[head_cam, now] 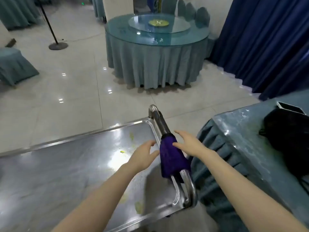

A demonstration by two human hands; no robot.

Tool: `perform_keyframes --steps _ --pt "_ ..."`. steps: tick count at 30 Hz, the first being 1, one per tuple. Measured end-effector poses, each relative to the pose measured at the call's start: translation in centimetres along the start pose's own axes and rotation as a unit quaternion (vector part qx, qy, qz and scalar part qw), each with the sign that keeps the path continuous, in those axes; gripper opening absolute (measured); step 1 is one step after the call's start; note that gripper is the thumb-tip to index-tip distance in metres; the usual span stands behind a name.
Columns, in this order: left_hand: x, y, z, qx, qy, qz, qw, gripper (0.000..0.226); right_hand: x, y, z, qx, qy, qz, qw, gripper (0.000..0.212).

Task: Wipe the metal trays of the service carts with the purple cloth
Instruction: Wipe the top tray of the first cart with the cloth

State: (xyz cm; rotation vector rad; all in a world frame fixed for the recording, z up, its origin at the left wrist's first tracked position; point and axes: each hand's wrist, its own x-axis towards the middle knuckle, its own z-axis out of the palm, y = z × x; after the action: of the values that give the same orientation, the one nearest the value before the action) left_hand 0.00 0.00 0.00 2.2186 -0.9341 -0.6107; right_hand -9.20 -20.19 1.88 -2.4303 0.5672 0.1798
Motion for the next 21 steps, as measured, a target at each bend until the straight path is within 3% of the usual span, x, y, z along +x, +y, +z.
perform_keyframes --steps 5,10,13,18,21 --pt "3.4 3.1 3.5 -0.202 0.025 -0.101 0.974 0.042 0.7 2.6 1.3 0.208 -0.068 0.028 0.975 0.052" --pt "4.1 2.8 4.0 -0.277 0.070 -0.147 0.947 0.025 0.2 2.8 1.5 0.262 -0.057 0.038 0.963 0.040" --pt "4.1 2.4 3.1 -0.224 0.060 -0.118 0.966 0.019 -1.3 1.5 2.1 0.244 0.006 0.060 0.968 0.045" --pt "2.9 4.0 1.3 -0.199 0.083 -0.061 0.975 0.024 -4.9 -0.6 3.9 0.128 0.039 0.015 0.991 0.091" --pt "1.2 5.3 0.1 -0.264 0.098 -0.039 0.959 0.025 -6.3 -1.3 3.9 0.108 0.087 -0.002 0.990 0.081"
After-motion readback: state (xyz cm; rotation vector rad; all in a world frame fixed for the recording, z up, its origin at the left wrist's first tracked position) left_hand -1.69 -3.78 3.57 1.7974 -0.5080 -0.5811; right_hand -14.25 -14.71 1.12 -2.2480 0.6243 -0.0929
